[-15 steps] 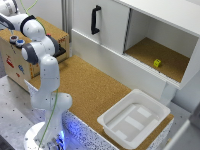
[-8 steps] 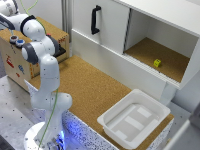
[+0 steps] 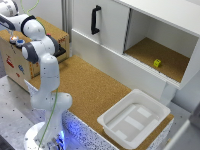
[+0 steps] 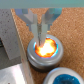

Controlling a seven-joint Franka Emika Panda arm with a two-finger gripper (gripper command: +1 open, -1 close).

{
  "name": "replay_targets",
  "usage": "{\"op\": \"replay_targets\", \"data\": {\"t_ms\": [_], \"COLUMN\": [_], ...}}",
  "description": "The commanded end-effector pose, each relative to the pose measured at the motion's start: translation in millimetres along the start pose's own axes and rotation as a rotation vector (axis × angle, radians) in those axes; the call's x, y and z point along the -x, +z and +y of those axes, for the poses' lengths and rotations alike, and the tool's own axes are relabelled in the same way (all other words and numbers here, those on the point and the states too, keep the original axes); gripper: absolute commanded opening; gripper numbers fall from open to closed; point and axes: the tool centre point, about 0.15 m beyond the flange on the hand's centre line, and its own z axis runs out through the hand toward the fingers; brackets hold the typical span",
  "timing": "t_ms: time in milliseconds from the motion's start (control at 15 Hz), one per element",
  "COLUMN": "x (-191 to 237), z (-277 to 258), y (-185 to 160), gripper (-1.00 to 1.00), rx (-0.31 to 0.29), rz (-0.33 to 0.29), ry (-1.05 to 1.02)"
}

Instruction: Push the red button to turn on the red light

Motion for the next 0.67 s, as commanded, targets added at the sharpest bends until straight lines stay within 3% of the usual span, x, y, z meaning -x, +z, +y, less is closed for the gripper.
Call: {"op": "replay_targets", "data": {"t_ms": [0, 200, 600], "x": [-26.8, -12.4, 8.3], "z": [14.6, 28.2, 22.6], "y": [-73.9, -83.2, -82.7], "gripper": [1.00, 1.00, 1.00], "rx": [0.036, 0.068, 0.038], "rz": [-0.077, -0.110, -0.141], "ry": [0.084, 0.152, 0.267]}}
